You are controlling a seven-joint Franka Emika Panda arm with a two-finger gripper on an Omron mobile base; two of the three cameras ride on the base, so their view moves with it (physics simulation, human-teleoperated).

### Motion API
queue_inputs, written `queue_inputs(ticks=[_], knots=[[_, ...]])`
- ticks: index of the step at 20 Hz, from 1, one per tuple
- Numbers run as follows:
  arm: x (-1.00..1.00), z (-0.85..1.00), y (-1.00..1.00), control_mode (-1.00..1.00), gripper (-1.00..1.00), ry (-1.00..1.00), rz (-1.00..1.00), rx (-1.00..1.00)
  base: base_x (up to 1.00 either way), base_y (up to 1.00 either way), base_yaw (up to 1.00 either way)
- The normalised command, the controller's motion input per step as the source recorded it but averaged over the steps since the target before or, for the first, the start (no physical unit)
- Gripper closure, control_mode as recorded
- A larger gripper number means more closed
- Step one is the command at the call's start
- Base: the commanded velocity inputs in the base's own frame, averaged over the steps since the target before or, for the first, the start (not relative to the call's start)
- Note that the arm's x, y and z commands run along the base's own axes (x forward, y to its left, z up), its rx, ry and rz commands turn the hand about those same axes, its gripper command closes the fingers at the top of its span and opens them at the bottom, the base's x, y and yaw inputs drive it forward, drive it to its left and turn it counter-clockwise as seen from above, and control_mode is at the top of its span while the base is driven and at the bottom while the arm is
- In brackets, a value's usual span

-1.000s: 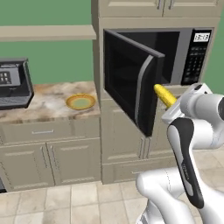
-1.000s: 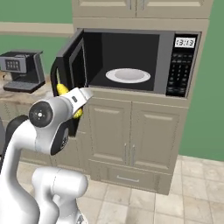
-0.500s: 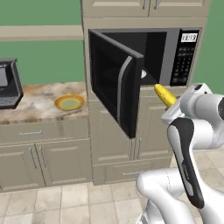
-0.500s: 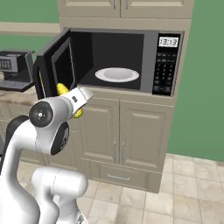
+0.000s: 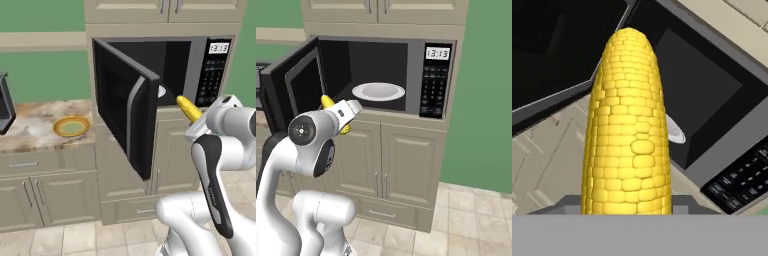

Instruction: Pick the corn from the counter and place it in the microwave. Then turn on the microwave.

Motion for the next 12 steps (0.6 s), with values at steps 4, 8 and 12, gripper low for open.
queue_inputs(ticks=[4, 8, 12], knots=[[0.0, 0.0, 0.0, 1.0, 1.0, 0.0, 0.0, 0.0, 0.61, -0.4, 0.0], [0.0, 0.0, 0.0, 1.0, 1.0, 0.0, 0.0, 0.0, 0.44, -0.24, 0.0], [0.0, 0.0, 0.0, 1.0, 1.0, 0.0, 0.0, 0.0, 0.45, -0.16, 0.0]])
